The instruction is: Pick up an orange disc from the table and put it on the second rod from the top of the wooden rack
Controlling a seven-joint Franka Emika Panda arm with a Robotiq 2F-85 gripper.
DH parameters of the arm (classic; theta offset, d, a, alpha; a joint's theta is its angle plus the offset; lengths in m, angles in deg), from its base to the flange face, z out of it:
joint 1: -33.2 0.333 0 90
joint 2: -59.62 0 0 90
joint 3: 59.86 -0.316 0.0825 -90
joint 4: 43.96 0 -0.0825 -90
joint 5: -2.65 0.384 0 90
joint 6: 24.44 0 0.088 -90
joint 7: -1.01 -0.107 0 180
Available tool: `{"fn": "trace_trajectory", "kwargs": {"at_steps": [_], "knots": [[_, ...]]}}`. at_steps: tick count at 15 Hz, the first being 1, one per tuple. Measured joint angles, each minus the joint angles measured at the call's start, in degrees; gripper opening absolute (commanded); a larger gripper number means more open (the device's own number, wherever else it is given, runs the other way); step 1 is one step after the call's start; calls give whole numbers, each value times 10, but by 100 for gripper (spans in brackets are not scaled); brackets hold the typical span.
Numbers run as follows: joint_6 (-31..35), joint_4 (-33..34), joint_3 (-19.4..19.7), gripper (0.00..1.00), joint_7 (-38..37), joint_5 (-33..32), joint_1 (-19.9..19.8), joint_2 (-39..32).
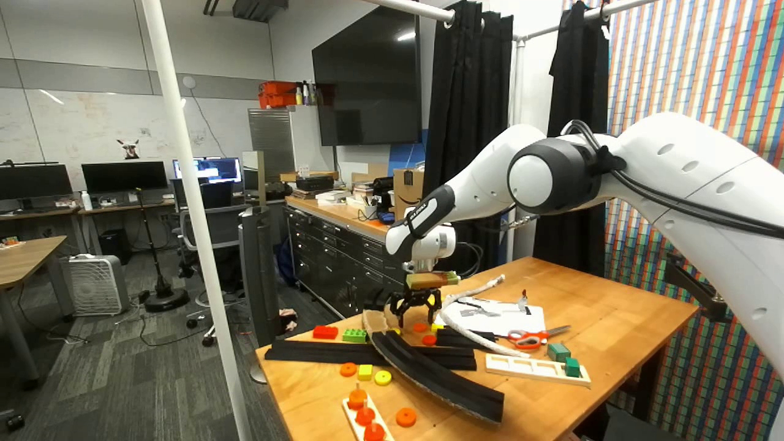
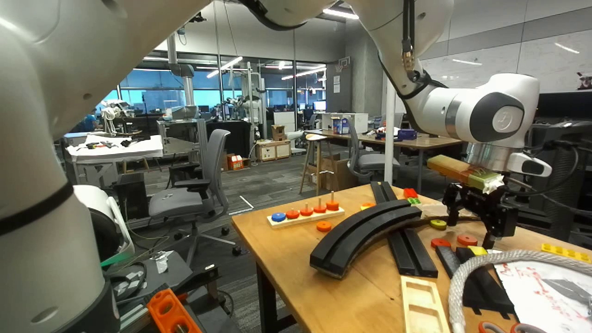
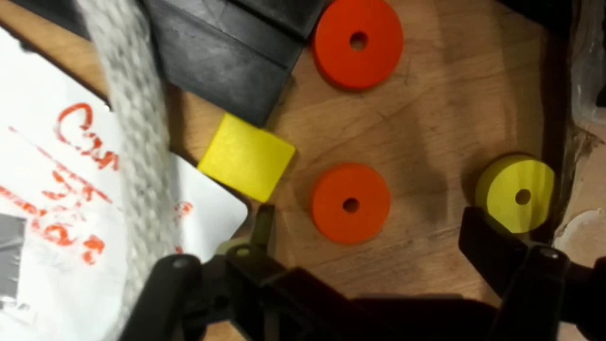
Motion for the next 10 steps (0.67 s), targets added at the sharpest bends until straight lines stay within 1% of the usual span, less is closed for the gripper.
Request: {"fn": "trace_trajectory", "kwargs": {"at_steps": [4, 5, 6, 10], "knots": [[-7, 0, 0, 100, 4, 0, -1, 0], [-9, 0, 0, 75, 6, 0, -1, 0], [-10, 1, 0, 73, 7, 0, -1, 0], [-13, 4, 1, 42, 10, 0, -1, 0]]}}
